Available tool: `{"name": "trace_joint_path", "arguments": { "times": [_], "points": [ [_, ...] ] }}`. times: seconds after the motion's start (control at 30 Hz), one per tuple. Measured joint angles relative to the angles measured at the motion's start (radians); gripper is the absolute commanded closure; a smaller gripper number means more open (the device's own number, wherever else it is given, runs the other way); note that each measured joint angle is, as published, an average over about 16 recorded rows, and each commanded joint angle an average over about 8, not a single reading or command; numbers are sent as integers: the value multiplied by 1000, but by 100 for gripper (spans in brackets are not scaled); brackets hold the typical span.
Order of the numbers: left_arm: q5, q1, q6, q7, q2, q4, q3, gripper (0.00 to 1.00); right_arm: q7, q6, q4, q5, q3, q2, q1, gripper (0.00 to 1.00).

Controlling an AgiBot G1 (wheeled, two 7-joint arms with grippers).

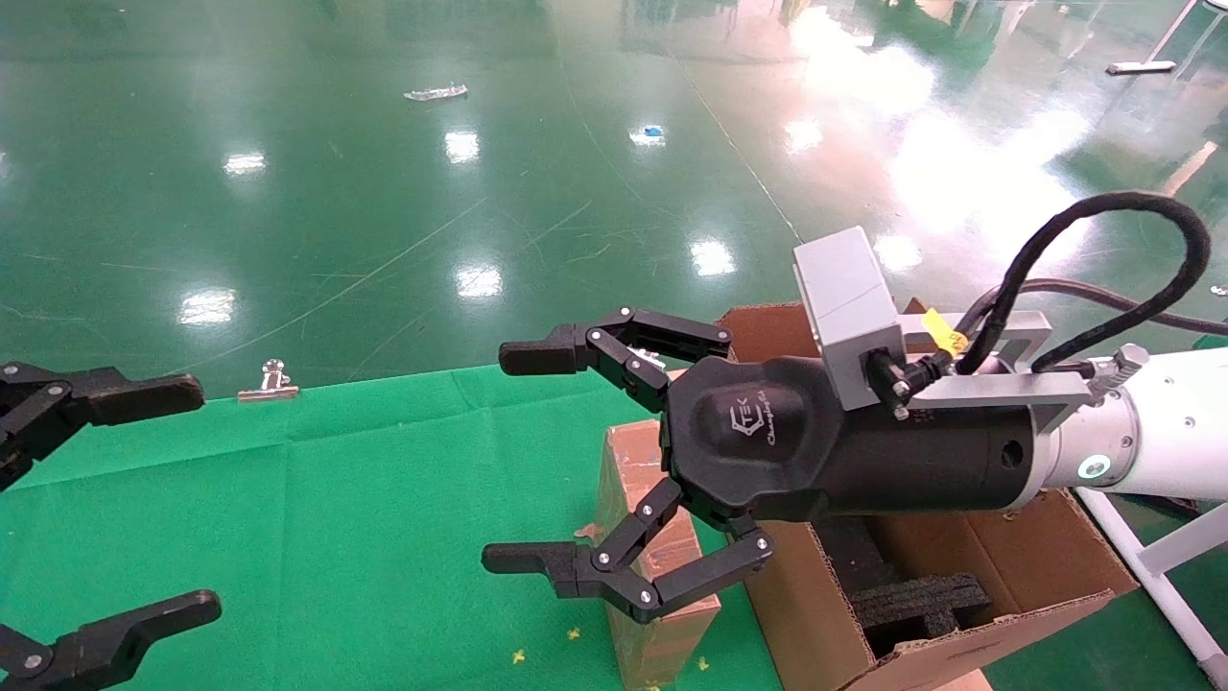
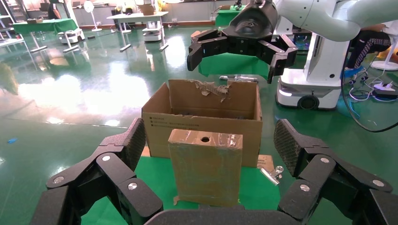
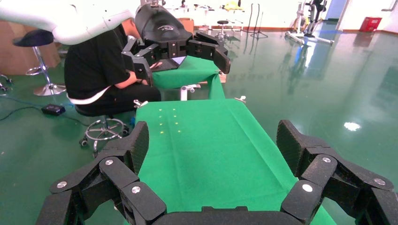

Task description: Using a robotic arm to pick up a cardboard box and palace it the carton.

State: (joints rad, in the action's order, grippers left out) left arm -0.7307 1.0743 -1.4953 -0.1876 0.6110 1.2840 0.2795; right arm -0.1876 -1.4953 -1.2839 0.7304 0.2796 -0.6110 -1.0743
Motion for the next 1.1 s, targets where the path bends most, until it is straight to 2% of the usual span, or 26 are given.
{"name": "trace_joint_path", "arguments": {
  "times": [0.33, 0.57, 0.8, 1.1],
  "points": [
    [0, 0, 0, 0, 0, 0, 0, 0, 1, -2, -5, 7, 3, 1, -2, 0],
    [0, 0, 0, 0, 0, -1, 0, 0, 2, -15, -35, 89, 43, -9, -40, 0],
    [0, 1, 0, 1, 0, -1, 1, 0, -34, -40, -65, 294, 168, -70, -156, 0],
    [1, 1, 0, 1, 0, -1, 2, 0, -187, -72, -71, 629, 427, -208, -421, 0]
  ]
}}
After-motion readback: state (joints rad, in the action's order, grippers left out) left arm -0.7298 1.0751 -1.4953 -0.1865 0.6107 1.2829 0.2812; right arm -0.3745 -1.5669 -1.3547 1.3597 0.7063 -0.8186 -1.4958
